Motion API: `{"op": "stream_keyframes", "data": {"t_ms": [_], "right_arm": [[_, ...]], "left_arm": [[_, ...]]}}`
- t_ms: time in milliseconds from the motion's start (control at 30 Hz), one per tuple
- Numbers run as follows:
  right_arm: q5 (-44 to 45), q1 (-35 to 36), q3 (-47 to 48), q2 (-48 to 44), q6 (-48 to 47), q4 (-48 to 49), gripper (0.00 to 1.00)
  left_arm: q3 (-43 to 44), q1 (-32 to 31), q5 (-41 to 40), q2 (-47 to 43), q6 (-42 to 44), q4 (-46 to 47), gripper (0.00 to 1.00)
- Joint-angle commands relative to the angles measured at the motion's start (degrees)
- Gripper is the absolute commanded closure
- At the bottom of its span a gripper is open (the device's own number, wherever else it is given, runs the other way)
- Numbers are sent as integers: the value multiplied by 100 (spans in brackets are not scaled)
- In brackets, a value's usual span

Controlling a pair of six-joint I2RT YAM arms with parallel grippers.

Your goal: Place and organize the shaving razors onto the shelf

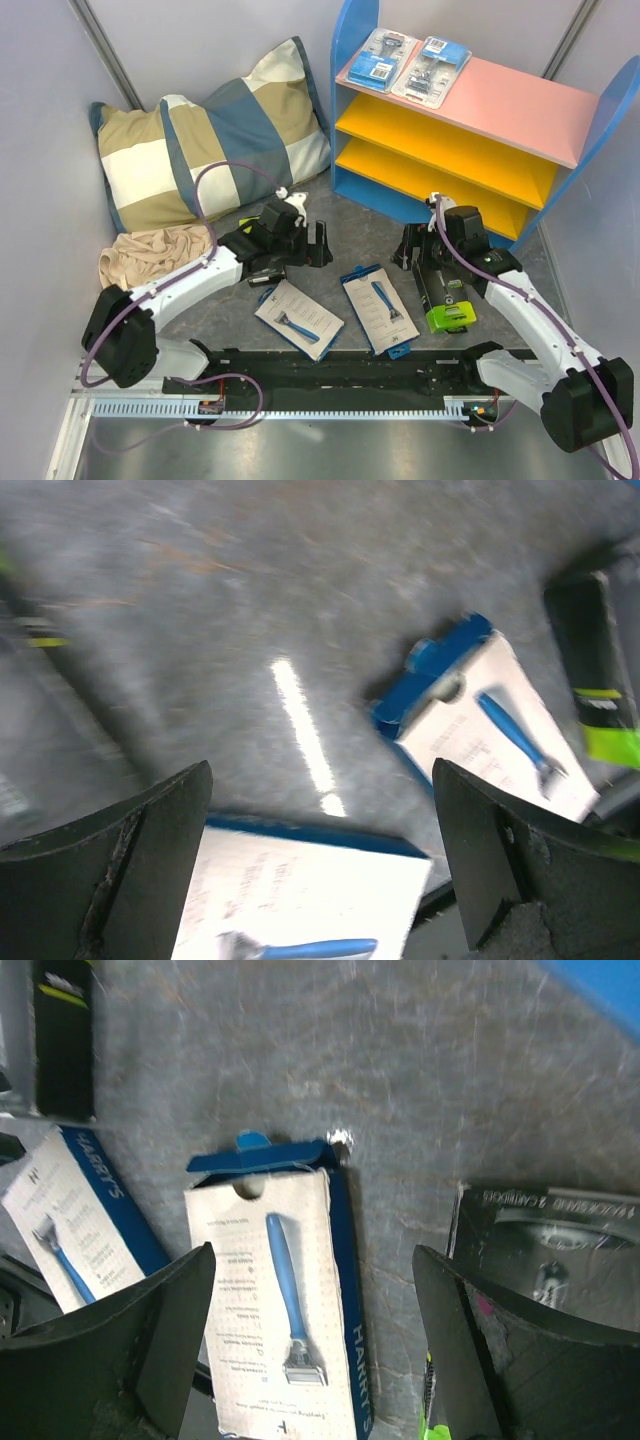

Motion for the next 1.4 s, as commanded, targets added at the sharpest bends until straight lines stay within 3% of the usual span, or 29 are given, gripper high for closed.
{"op": "stream_keyframes", "data": {"t_ms": [0,400,700,833,1000,1067,1100,1267,1367], "right_arm": [[-243,43,-414,-27,184,381,12],[-410,263,-1012,491,491,672,12],[-551,351,-1363,579,668,980,13],[-656,377,-1539,597,781,1120,14],[-797,421,-1733,588,896,1279,17],[-832,421,-1742,579,905,1296,18],[-841,413,-1742,570,914,1288,19],[-894,421,-1716,544,914,1296,19],[-859,422,-1672,509,931,1296,19]], "left_arm": [[-102,-269,762,377,-455,844,2],[-629,-524,1851,1282,-1333,1943,4],[-797,-814,2344,2020,-1790,2864,16],[-849,-894,2634,2354,-2028,3358,37],[-911,-920,2511,2583,-2169,3543,44],[-946,-920,2494,2680,-2213,3692,52],[-963,-929,2520,2698,-2231,3745,63],[-981,-929,2520,2751,-2275,3903,96],[-929,-911,2511,2655,-2222,3868,98]]}}
